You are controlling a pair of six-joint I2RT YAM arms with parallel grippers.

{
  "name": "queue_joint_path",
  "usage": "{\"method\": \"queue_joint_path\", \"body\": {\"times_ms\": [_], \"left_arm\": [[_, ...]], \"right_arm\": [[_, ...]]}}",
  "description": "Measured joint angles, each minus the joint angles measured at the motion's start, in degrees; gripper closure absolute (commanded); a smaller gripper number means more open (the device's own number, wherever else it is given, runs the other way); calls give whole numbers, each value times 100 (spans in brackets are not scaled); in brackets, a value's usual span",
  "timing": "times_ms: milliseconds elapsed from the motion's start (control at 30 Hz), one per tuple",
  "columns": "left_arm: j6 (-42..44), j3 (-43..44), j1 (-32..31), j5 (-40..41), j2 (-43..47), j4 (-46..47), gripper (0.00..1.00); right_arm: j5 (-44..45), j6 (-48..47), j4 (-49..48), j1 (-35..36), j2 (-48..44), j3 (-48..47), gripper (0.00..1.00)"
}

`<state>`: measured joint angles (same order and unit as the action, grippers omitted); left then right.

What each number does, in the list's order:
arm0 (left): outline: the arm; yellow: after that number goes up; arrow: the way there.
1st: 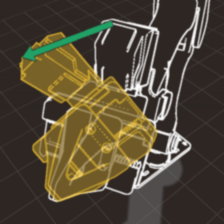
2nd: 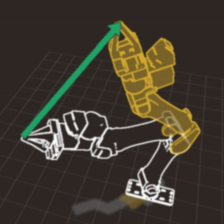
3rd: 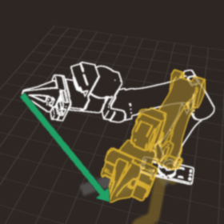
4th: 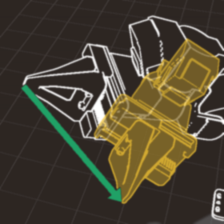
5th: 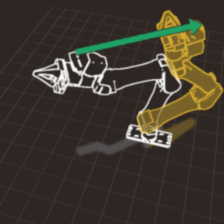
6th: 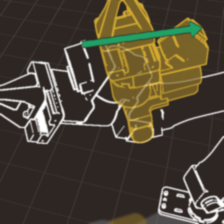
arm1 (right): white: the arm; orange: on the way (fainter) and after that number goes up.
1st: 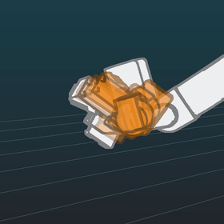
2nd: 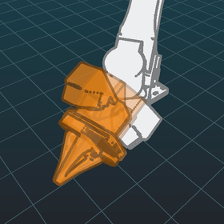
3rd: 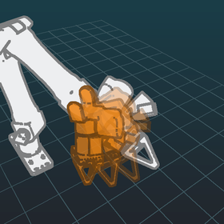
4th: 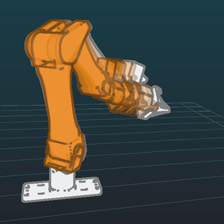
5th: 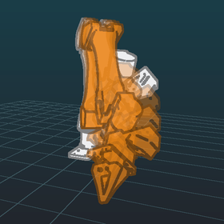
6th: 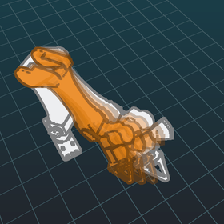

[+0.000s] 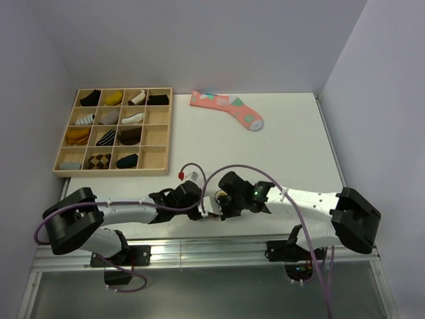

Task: Roll the socks
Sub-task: Roll the sock at the center of the board.

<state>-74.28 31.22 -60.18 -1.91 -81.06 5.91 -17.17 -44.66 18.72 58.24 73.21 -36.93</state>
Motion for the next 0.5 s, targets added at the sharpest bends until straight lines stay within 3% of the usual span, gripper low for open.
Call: {"method": "queue_joint_path", "body": {"times_ms": [500], "left_arm": [[-553,-474,-358,1005,487,153,79]], "right_arm": [[-2280,-573,2717,-1554,2986,-2588,95]]}}
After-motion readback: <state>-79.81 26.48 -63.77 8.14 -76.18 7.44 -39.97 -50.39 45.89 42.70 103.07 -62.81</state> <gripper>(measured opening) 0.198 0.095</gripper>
